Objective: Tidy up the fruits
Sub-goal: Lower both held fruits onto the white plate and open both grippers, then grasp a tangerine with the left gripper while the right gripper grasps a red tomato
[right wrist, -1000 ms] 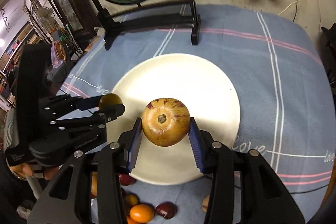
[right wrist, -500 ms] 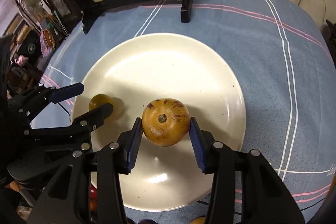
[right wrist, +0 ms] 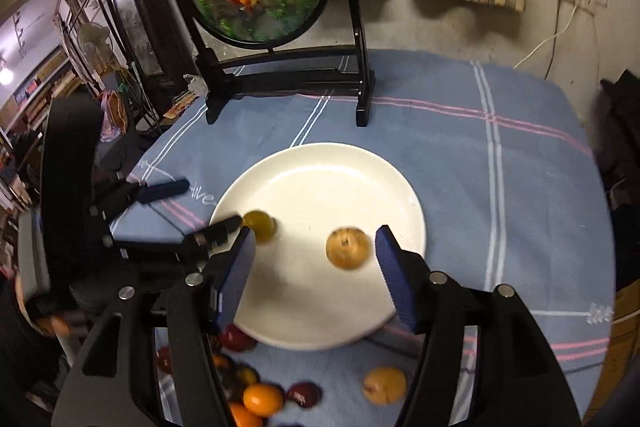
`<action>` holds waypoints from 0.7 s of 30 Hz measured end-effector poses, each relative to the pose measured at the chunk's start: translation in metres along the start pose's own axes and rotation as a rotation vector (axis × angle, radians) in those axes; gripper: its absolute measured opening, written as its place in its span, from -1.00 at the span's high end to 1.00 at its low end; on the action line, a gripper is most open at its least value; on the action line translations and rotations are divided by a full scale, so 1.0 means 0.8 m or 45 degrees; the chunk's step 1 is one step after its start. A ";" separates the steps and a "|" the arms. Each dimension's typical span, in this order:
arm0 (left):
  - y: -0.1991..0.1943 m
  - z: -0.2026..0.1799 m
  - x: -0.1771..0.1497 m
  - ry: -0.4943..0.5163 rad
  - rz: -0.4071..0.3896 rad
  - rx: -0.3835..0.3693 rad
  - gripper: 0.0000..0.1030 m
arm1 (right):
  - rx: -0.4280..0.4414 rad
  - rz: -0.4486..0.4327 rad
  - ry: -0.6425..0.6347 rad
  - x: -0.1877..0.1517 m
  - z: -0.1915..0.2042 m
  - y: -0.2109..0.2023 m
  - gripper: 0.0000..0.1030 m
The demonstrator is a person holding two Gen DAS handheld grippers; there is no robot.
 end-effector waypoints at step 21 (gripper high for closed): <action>-0.115 -0.068 -0.182 0.180 -0.022 -0.195 -0.69 | -0.260 0.189 0.108 -0.225 -0.075 -0.072 -0.25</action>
Point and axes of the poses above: each gripper's, at about its wrist camera, not at the fingertips, and y roughly the way its jaws point, z to its left, x to its top, the point moved 3 cm from there along y, roughly the way its jaws point, and after that the axes turned 8 degrees about y, right-handed, at the moved point
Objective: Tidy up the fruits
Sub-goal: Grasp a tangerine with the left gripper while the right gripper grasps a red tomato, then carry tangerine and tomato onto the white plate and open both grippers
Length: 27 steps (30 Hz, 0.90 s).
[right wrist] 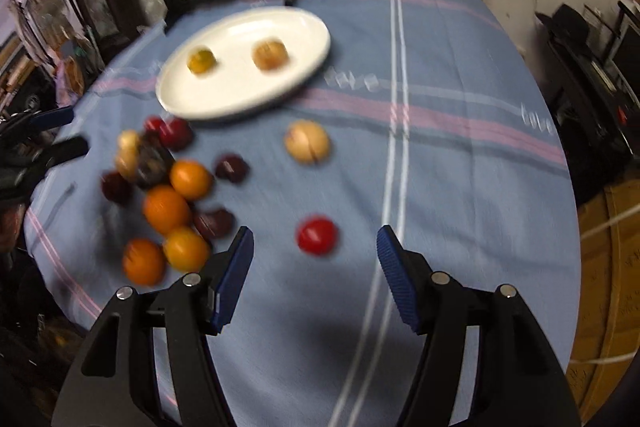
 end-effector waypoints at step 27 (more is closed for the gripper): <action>0.077 -0.080 -0.064 0.024 0.264 -0.230 0.19 | 0.076 0.140 -0.104 -0.013 0.001 0.066 0.42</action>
Point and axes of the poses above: each gripper's, at about its wrist camera, not at the fingertips, and y roughly the way its jaws point, z to its left, x to its top, the point moved 3 cm from there along y, roughly the way its jaws point, and after that the axes turned 8 degrees about y, right-handed, at the moved point
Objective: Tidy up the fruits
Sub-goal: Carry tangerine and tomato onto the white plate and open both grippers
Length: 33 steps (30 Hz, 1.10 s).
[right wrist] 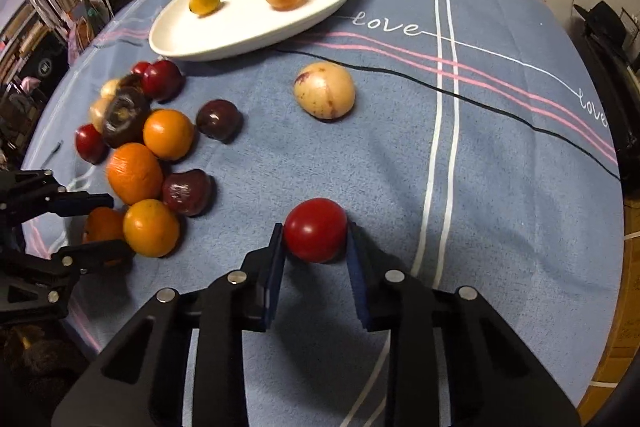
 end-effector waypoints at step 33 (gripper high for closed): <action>-0.109 0.157 0.212 -0.186 -0.352 0.289 0.19 | 0.281 -0.352 -0.037 0.207 0.100 -0.085 0.41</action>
Point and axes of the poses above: each gripper's, at about its wrist camera, not at the fingertips, and y roughly the way its jaws point, z to its left, x to its top, the point moved 3 cm from there along y, roughly the way its jaws point, and after that the axes turned 8 degrees about y, right-handed, at the moved point
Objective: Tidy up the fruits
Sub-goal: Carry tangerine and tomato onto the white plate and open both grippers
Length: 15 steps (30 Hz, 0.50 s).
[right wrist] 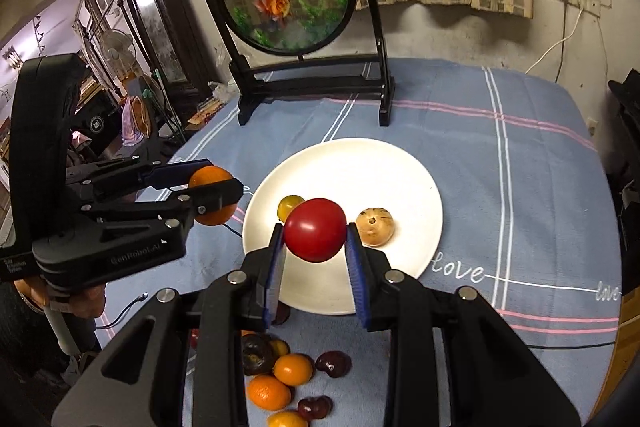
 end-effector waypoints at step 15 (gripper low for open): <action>0.098 0.011 -0.006 0.026 0.159 0.055 0.18 | -0.029 0.148 0.037 0.009 -0.027 0.092 0.41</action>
Point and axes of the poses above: each gripper's, at about its wrist camera, not at the fingertips, and y roughly the way its jaws point, z to its left, x to its top, the point moved 3 cm from there along y, roughly the way its jaws point, and after that the axes turned 8 degrees about y, right-handed, at the moved point
